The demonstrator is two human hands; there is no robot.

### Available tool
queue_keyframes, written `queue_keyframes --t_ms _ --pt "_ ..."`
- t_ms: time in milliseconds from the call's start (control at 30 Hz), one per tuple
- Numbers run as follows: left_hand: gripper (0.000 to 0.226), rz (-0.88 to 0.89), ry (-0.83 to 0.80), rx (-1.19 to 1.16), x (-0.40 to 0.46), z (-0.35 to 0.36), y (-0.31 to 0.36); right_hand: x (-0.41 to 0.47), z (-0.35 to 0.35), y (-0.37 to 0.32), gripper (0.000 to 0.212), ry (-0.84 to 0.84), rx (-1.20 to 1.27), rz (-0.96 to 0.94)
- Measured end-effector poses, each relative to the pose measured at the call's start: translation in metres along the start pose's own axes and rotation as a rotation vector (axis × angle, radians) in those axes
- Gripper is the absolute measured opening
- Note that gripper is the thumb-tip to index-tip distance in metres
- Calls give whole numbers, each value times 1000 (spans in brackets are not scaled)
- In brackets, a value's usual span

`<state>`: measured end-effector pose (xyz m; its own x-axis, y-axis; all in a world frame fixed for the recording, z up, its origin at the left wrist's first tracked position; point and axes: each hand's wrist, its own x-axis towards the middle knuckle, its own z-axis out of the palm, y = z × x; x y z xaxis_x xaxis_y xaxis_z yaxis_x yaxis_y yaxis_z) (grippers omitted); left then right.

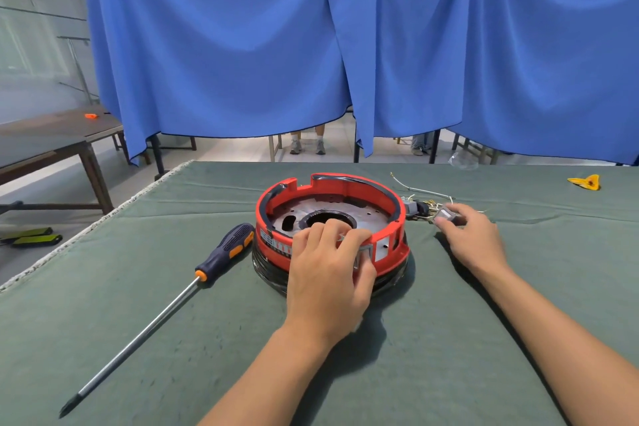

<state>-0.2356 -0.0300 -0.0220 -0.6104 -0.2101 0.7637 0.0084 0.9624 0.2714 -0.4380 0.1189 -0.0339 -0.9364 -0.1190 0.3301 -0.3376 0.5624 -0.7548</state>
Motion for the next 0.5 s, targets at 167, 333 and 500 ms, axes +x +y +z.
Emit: queue_keyframes --t_ms 167,333,500 --pt "30 -16 -29 15 -2 -5 2 -37 -10 -13 23 -115 326 -43" --pt "30 -49 -43 2 -6 -13 4 -88 -21 -37 19 -190 659 27" --pt "39 -51 -117 -6 -13 -24 5 -118 -31 -59 31 -351 881 85"
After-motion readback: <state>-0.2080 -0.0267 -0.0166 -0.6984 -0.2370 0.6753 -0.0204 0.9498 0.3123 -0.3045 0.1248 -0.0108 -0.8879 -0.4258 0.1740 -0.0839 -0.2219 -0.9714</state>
